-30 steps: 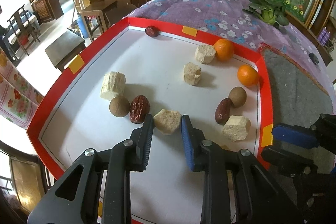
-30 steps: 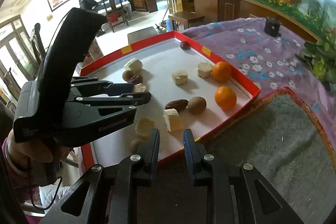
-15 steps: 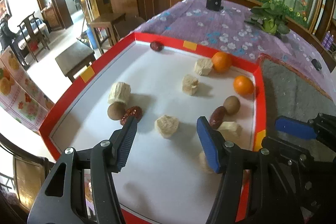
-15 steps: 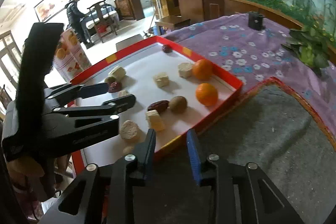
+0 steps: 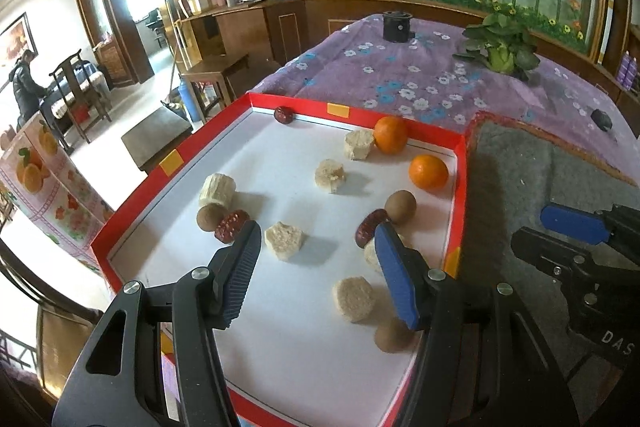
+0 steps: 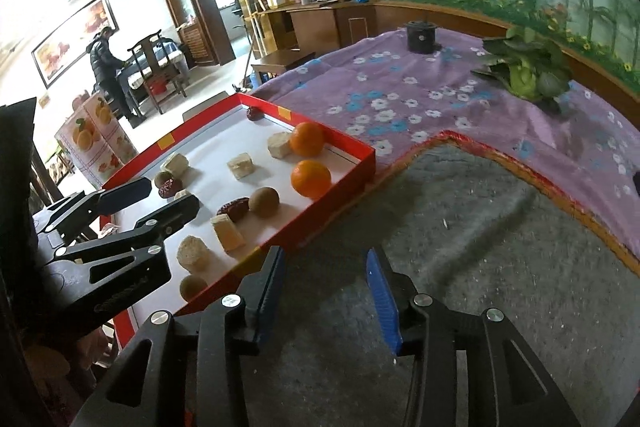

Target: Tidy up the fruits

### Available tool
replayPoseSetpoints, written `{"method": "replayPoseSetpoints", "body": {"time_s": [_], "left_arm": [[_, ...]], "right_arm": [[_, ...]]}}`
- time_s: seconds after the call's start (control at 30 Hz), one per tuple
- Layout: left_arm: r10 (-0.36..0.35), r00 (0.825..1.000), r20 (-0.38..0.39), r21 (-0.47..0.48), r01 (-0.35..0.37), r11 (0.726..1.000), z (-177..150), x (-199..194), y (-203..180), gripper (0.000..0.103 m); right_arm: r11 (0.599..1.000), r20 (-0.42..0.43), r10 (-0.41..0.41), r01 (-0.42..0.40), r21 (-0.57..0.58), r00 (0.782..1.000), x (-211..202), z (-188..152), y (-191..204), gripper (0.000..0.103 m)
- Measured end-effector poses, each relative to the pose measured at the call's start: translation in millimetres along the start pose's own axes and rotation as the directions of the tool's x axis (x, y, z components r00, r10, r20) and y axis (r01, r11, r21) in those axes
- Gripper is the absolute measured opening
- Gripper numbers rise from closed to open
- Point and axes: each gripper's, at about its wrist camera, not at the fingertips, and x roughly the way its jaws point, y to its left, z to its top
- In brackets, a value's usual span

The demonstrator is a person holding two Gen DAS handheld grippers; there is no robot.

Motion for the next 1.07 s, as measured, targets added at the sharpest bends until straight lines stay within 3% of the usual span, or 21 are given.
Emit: {"method": "replayPoseSetpoints", "body": {"time_s": [0.53, 1.07], "left_arm": [[-0.022, 1.000, -0.004, -0.008, 0.022, 1.000, -5.7, -8.2, -11.5, 0.060], [0.019, 1.000, -0.005, 0.012, -0.019, 1.000, -7.1, -1.5, -16.5, 0.060]], "right_arm": [[1.000, -0.015, -0.003, 0.003, -0.006, 1.000, -5.0, -12.6, -4.3, 0.043], [1.000, -0.028, -0.005, 0.005, 0.003, 1.000, -2.0, -15.8, -11.1, 0.043]]}}
